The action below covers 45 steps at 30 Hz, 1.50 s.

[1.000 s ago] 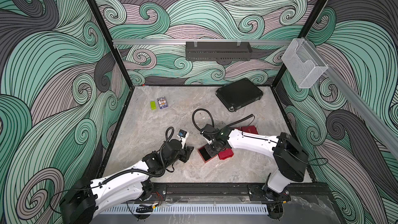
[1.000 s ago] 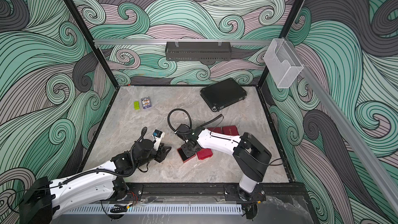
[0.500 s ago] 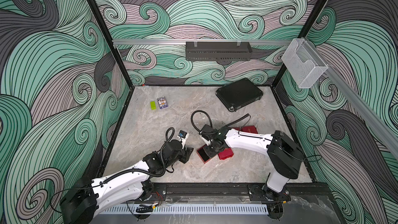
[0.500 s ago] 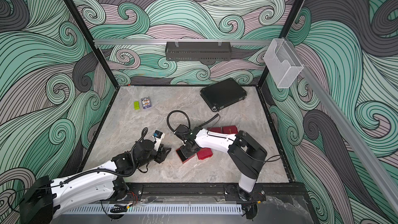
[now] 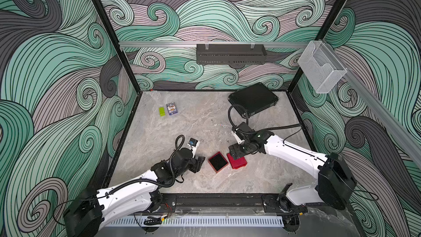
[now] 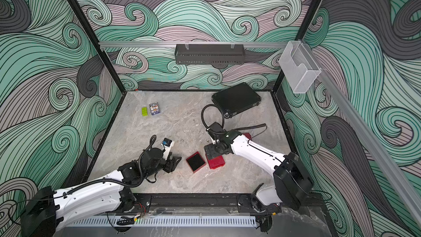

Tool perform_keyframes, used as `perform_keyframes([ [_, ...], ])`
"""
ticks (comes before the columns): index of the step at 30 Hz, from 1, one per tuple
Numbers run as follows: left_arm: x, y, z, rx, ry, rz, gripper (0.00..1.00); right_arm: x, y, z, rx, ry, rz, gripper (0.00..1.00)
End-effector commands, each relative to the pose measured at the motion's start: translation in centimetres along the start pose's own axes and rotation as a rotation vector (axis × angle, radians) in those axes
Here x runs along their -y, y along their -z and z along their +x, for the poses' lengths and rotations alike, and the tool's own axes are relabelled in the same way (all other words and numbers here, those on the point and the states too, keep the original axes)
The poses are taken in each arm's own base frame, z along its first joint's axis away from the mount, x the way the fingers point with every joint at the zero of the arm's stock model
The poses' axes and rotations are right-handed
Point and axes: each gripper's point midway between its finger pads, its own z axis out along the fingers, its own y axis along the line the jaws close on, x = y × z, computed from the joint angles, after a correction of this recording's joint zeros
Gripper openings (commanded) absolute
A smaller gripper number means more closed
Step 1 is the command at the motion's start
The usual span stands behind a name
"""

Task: Take the necklace out of the lift-off lid jewelry box
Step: Pick up the lid from the center of the board.

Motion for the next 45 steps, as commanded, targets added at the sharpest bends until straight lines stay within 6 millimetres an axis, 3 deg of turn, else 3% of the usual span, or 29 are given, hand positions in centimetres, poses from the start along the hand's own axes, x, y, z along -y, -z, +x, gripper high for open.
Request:
perform_keyframes([
  [1,-0.1,0.0,-0.4,0.002,-0.011,-0.01,0.66,0.5,-0.8,1.6,-0.062,0.018,0.02,0.99],
  [14,0.1,-0.2,-0.2,-0.016,-0.017,-0.002,0.68,-0.5,-3.9,2.3,-0.129,0.009,-0.021,0.99],
  [29,0.1,-0.3,0.1,-0.029,-0.013,0.0,0.68,-0.3,-5.8,2.8,-0.151,0.009,0.051,0.99],
  [37,0.3,-0.6,0.3,-0.037,-0.012,0.007,0.68,0.0,-5.5,2.6,-0.126,0.006,0.098,0.99],
  [42,0.6,-0.9,0.6,-0.056,-0.013,0.022,0.66,0.4,-4.7,2.2,-0.106,-0.002,0.117,0.9],
  [45,0.9,-1.0,1.1,-0.073,-0.011,0.042,0.63,-0.4,-3.5,1.6,-0.072,0.007,0.067,0.87],
])
